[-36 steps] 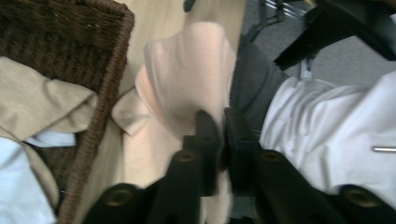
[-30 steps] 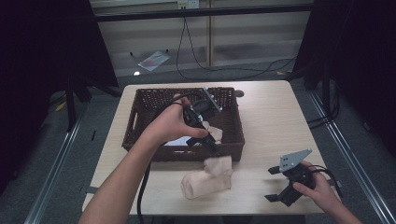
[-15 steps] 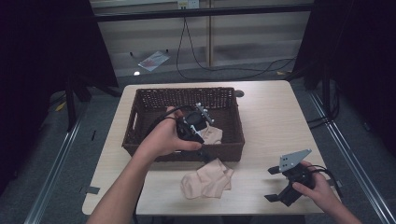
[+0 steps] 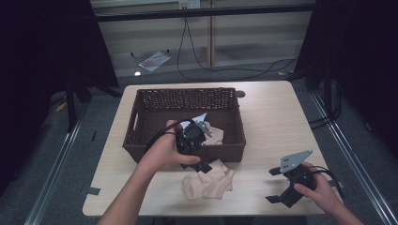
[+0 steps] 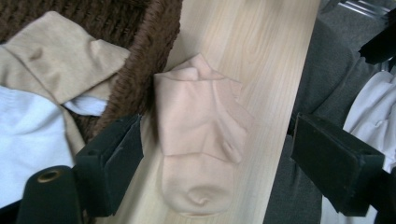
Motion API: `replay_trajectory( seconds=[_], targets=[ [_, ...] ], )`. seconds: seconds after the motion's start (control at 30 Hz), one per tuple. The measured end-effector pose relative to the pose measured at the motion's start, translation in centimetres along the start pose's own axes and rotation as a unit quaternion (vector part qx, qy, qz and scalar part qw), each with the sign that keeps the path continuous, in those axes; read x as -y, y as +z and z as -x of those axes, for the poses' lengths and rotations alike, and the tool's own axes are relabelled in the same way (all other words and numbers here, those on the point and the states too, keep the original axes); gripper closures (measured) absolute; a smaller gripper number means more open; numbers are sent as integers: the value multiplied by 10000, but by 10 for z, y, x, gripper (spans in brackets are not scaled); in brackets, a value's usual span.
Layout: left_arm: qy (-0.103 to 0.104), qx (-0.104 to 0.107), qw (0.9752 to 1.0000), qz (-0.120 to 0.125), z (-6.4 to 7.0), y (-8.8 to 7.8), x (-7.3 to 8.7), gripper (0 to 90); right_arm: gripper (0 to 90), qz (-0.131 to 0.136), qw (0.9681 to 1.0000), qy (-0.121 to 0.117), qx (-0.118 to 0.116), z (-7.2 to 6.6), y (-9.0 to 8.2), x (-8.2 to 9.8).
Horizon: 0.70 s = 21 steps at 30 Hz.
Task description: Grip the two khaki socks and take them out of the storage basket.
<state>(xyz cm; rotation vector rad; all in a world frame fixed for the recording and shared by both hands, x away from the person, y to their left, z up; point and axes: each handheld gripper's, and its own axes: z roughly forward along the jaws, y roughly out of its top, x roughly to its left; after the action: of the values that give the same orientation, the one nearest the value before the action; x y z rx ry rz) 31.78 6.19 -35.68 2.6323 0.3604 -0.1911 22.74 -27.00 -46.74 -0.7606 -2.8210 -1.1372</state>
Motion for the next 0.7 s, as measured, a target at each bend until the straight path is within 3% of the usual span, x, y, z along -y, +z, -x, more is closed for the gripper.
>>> replay_trajectory(
  seconds=[0.57, 0.7],
  targets=[
    [48, 76, 9999, 127, 3, 34, 28, 119, 27, -5, 10000, 4, 11, 0, 0, 0],
    [-21, 80, 9998, 178, 4, 42, 35, 112, 27, -14, 10000, 14, 2, 0, 1, 0]
  ],
)
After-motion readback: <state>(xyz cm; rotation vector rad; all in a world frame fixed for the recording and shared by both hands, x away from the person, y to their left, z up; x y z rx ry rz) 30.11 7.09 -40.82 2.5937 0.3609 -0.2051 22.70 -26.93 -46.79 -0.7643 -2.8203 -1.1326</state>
